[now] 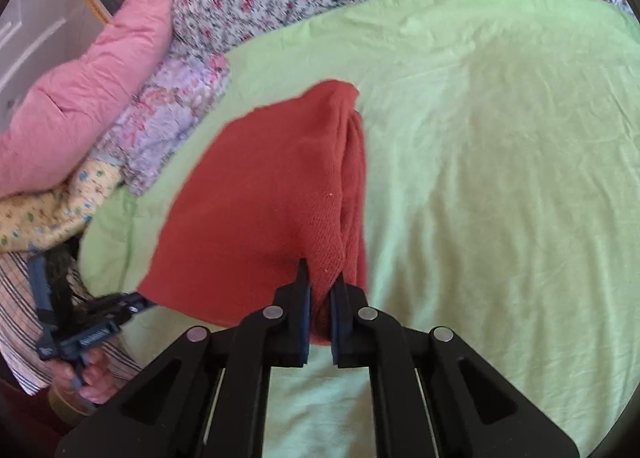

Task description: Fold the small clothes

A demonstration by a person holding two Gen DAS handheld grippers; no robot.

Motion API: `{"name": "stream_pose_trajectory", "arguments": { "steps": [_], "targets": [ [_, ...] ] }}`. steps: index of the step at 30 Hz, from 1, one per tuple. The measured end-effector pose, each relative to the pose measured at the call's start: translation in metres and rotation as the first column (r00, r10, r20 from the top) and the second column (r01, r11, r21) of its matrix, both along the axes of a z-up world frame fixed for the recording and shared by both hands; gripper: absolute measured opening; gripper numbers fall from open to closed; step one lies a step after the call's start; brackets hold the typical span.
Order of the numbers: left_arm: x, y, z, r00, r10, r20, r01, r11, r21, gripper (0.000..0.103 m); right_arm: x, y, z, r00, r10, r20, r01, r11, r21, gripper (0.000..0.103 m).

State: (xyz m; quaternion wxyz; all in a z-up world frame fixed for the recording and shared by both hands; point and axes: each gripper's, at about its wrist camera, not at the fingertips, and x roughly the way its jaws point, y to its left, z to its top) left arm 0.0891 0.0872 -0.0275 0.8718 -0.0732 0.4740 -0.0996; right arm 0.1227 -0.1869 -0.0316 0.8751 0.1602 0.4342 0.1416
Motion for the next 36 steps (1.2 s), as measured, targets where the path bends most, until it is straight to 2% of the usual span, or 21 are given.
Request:
{"name": "stream_pose_trajectory", "arguments": {
  "steps": [3, 5, 7, 8, 11, 15, 18, 20, 22, 23, 24, 25, 30, 33, 36],
  "targets": [
    [0.004, 0.001, -0.015, 0.999, 0.013, -0.048, -0.013, 1.0, 0.001, 0.004, 0.006, 0.002, -0.029, 0.997, -0.006, -0.077, 0.003, 0.999, -0.035, 0.008],
    [0.001, 0.005, -0.016, 0.998, 0.012, -0.056, -0.013, 1.0, -0.009, 0.004, 0.004, 0.0, -0.038, 0.996, -0.028, -0.089, 0.027, 1.0, -0.005, 0.008],
    [-0.002, 0.007, -0.013, 0.998, -0.01, -0.063, 0.009, 1.0, -0.014, 0.004, 0.0, -0.004, -0.033, 0.995, -0.044, -0.084, 0.045, 0.999, 0.004, 0.009],
    [-0.004, 0.008, -0.01, 0.998, -0.028, -0.064, 0.027, 0.999, -0.02, 0.004, -0.001, -0.005, -0.03, 0.995, -0.052, -0.085, 0.052, 0.999, -0.003, 0.015],
    [-0.016, 0.01, 0.012, 0.996, -0.087, -0.023, 0.086, 0.995, -0.042, 0.004, -0.009, -0.01, -0.018, 0.994, -0.07, -0.08, 0.07, 0.998, 0.003, 0.02],
    [-0.014, 0.008, 0.043, 0.992, -0.104, 0.067, 0.109, 0.99, -0.085, 0.004, -0.022, -0.01, 0.015, 0.995, -0.097, 0.012, 0.097, 0.995, 0.013, 0.021],
    [0.004, -0.001, 0.044, 0.99, -0.118, 0.084, 0.127, 0.985, -0.116, 0.004, -0.017, 0.005, 0.033, 0.995, -0.057, 0.082, 0.053, 0.997, 0.055, 0.021],
    [0.018, -0.009, 0.031, 0.989, -0.135, 0.065, 0.143, 0.982, -0.126, 0.006, -0.009, 0.02, 0.028, 0.997, -0.014, 0.077, 0.009, 0.998, 0.062, 0.021],
    [0.03, -0.013, 0.008, 0.991, -0.131, 0.002, 0.13, 0.986, -0.101, 0.007, 0.003, 0.032, 0.014, 0.999, -0.001, 0.04, 0.0, 1.0, 0.012, 0.021],
    [0.035, -0.011, -0.006, 0.993, -0.11, -0.047, 0.105, 0.991, -0.088, 0.003, 0.009, 0.036, 0.001, 1.0, 0.0, 0.012, 0.0, 1.0, -0.029, 0.021],
    [0.036, -0.007, -0.015, 0.992, -0.104, -0.067, 0.096, 0.989, -0.113, 0.004, 0.012, 0.037, -0.008, 1.0, -0.008, -0.012, 0.008, 0.999, -0.054, 0.021],
    [0.033, -0.004, -0.017, 0.994, -0.099, -0.053, 0.091, 0.987, -0.136, 0.004, 0.013, 0.035, -0.017, 1.0, -0.012, -0.028, 0.01, 0.998, -0.06, 0.02],
    [0.025, -0.008, -0.011, 0.993, -0.103, -0.049, 0.097, 0.989, -0.108, 0.006, 0.013, 0.016, -0.027, 1.0, -0.015, -0.016, 0.015, 1.0, 0.016, 0.018],
    [0.019, -0.01, 0.004, 0.993, -0.116, -0.03, 0.113, 0.989, -0.095, 0.01, 0.011, 0.015, -0.014, 0.999, -0.031, -0.019, 0.031, 0.999, 0.037, 0.021],
    [0.022, -0.003, 0.023, 0.994, -0.108, 0.009, 0.109, 0.988, -0.113, 0.013, 0.009, 0.017, 0.005, 0.999, -0.043, 0.028, 0.042, 0.999, 0.016, 0.024]
  ]
}}
